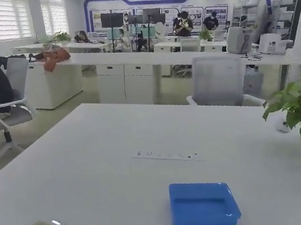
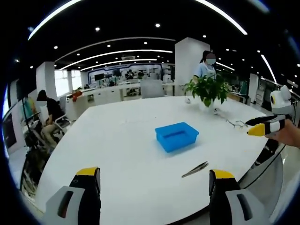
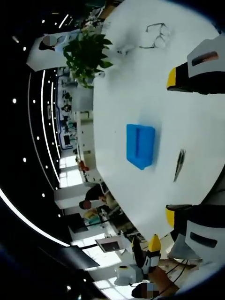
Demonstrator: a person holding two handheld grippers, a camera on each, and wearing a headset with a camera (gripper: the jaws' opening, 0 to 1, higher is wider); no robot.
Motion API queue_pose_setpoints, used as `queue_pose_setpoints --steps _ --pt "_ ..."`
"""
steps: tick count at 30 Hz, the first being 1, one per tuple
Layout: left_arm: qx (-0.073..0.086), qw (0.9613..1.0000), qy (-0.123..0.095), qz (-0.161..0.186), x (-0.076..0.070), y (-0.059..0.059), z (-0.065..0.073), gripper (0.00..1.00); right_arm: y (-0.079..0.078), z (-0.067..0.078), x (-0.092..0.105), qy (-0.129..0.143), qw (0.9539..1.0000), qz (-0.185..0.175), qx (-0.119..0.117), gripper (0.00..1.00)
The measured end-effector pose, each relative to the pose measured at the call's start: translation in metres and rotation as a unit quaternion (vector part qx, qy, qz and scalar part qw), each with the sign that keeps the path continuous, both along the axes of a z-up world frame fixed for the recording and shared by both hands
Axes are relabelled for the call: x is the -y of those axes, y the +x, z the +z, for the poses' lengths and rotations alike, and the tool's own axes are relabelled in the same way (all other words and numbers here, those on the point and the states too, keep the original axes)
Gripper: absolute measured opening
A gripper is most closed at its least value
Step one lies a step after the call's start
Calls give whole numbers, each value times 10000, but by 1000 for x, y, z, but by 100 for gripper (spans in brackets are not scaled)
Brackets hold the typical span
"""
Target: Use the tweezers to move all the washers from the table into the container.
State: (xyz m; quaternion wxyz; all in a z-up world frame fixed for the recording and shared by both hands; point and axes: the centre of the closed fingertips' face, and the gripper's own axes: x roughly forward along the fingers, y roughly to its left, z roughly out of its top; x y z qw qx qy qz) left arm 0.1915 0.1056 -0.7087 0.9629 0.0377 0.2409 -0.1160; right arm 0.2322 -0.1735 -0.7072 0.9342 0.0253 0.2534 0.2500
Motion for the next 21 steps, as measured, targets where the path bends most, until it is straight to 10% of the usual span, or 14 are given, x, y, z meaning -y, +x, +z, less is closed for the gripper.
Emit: queue_pose_setpoints --steps 21 --pt "-153 9990 -298 297 -2 5 -11 92 5 -20 4 -324 9991 123 -241 99"
